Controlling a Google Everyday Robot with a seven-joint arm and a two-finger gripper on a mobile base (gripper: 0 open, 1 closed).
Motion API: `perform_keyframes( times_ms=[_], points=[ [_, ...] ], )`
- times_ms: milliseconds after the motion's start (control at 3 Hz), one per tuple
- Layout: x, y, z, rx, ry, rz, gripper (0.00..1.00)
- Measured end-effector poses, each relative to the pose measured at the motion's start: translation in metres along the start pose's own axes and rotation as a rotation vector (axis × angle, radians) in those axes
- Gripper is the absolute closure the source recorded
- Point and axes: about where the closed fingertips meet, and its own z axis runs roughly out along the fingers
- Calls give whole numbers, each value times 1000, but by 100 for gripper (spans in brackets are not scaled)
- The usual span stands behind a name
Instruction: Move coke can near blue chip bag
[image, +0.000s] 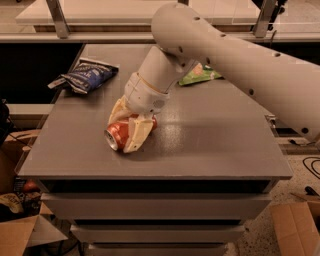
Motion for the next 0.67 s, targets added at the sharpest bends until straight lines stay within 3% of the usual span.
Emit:
perform_keyframes(
  times_ms=[667],
  points=[
    [-2, -20, -43, 44, 43, -7, 100]
  ],
)
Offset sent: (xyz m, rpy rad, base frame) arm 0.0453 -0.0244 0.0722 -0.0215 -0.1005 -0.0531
